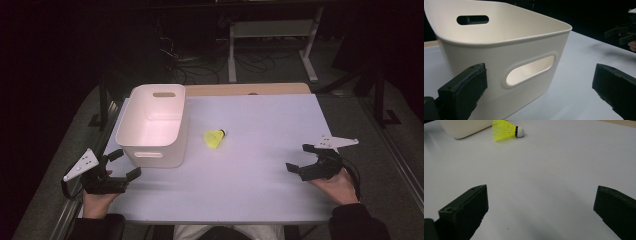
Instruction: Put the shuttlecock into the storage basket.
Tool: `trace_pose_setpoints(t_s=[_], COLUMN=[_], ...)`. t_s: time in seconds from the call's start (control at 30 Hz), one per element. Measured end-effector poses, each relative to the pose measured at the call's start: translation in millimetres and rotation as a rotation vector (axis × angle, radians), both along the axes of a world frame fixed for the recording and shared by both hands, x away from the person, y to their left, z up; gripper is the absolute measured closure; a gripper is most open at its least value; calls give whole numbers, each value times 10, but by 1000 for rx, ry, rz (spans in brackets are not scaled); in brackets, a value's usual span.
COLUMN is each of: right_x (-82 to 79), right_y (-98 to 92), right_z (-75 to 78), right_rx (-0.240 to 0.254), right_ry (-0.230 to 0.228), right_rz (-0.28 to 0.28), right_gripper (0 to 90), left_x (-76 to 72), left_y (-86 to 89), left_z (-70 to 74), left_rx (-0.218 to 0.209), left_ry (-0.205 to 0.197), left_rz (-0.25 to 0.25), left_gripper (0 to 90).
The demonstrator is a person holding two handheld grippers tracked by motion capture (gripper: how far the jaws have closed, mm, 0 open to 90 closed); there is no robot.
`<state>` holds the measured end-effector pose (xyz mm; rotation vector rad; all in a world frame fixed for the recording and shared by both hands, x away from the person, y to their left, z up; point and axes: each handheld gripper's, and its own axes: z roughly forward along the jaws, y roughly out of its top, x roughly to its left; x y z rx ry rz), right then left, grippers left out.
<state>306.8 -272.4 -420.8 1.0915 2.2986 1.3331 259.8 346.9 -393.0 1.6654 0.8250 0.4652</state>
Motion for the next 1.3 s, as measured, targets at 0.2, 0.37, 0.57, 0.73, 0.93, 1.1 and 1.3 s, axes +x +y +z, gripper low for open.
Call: trace_pose_setpoints(t_s=[0.2,0.37,0.57,0.73,0.93,1.1,1.3], right_x=[-9,-11,-20,-21,-21,-13,-8], right_y=[-2,2,4,-4,-14,-2,7], right_z=[4,4,12,32,57,66,84], right_rx=[2,1,1,4,3,-2,-5], right_ry=[-2,1,-1,-4,0,11,17], right_rz=[4,7,11,5,2,4,7], right_gripper=[0,0,0,0,0,0,0], left_x=[-2,-4,-4,-5,-11,-10,-14], left_y=[-1,0,2,2,6,6,10], left_z=[0,1,1,0,0,1,4], left_rx=[0,0,0,-2,-8,-9,-9], left_ry=[-1,-1,-1,1,0,-1,-5], left_rz=[-1,0,2,6,11,10,6], left_gripper=[0,0,0,0,0,0,0])
